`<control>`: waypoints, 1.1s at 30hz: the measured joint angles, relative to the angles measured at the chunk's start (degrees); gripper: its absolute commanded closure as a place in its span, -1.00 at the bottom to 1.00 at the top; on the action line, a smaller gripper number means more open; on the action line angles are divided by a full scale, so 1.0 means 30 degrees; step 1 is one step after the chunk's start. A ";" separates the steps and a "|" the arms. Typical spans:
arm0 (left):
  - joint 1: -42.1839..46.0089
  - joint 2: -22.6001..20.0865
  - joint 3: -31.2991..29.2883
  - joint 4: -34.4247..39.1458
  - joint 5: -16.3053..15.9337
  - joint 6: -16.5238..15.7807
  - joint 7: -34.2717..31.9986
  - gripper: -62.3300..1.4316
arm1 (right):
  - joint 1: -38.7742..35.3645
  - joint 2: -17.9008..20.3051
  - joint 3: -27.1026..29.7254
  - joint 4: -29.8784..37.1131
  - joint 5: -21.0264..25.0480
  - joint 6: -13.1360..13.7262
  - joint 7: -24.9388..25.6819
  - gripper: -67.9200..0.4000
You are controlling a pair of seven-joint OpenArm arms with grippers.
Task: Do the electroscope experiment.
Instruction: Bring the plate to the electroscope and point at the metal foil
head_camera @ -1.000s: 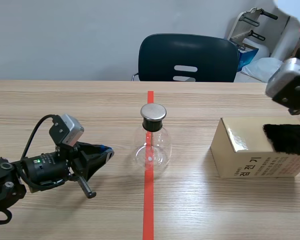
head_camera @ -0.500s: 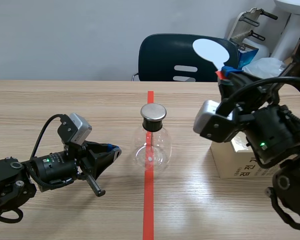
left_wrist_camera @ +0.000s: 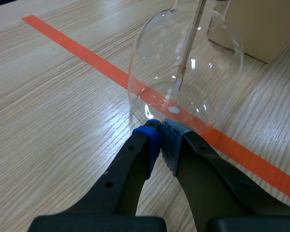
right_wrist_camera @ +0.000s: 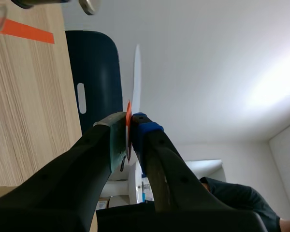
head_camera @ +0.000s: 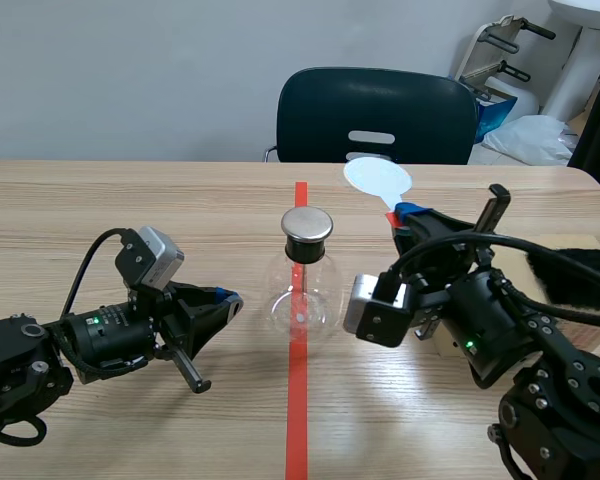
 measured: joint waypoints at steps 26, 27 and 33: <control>0.0000 0.0000 0.0000 0.0000 -0.0007 0.0000 0.0000 0.87 | -0.0058 0.0015 0.0007 0.0000 -0.0219 0.0051 0.4721 0.97; 0.0000 0.0000 0.0000 0.0000 -0.0007 0.0000 0.0000 0.87 | -0.0058 0.0007 0.0007 0.0000 -0.0219 0.0051 0.4860 0.97; 0.0000 0.0000 0.0000 0.0000 -0.0007 0.0000 0.0000 0.87 | -0.0058 0.0007 0.0007 0.0000 -0.0219 0.0051 0.5865 0.97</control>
